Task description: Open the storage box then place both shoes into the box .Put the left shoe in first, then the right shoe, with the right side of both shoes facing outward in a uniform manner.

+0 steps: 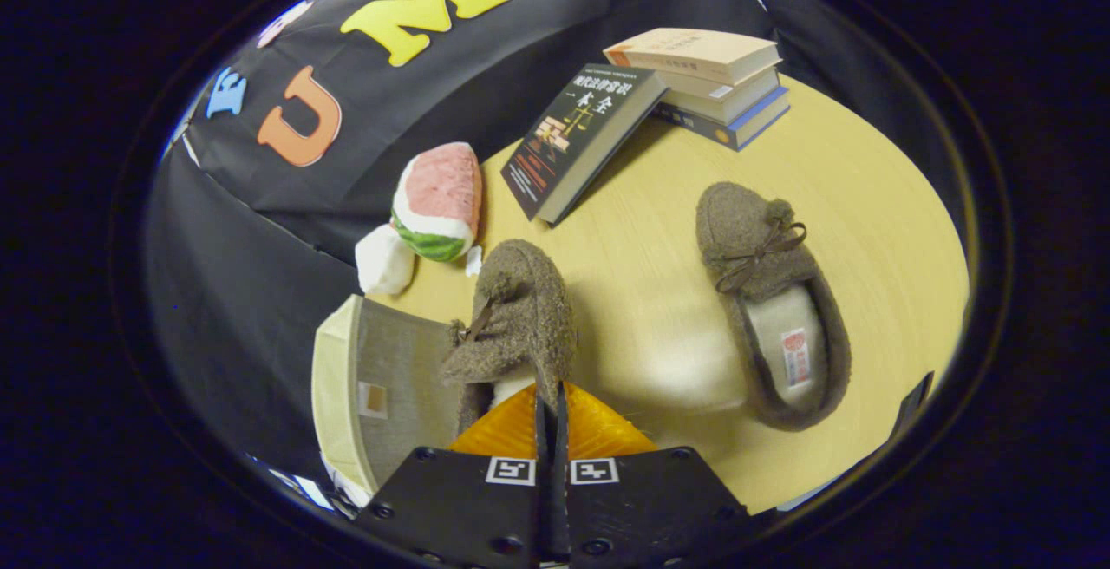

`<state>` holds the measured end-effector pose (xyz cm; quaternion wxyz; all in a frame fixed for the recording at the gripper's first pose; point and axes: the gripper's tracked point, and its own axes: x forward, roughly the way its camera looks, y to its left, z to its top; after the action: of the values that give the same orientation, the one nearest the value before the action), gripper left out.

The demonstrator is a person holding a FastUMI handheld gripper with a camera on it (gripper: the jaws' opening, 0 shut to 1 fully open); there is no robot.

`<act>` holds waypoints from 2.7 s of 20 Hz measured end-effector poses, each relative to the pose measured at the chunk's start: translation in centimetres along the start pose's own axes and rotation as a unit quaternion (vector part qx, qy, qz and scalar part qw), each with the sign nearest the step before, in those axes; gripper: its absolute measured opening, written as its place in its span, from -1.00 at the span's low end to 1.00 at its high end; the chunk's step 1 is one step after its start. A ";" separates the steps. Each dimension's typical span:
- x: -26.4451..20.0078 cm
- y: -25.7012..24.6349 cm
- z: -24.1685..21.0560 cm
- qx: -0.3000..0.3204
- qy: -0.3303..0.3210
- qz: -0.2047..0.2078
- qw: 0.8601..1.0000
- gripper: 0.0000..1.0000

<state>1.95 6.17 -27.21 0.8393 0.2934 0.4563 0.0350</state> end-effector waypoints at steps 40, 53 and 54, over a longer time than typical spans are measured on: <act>12.7 23.7 -14.3 -0.031 0.043 0.017 0.998 -0.83; 1.9 24.6 -7.8 -0.192 -0.064 0.069 0.977 0.89; 0.2 24.3 -6.8 -0.214 -0.082 0.072 0.971 0.91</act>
<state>1.82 29.40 -17.41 0.9123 0.1408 0.3458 0.1682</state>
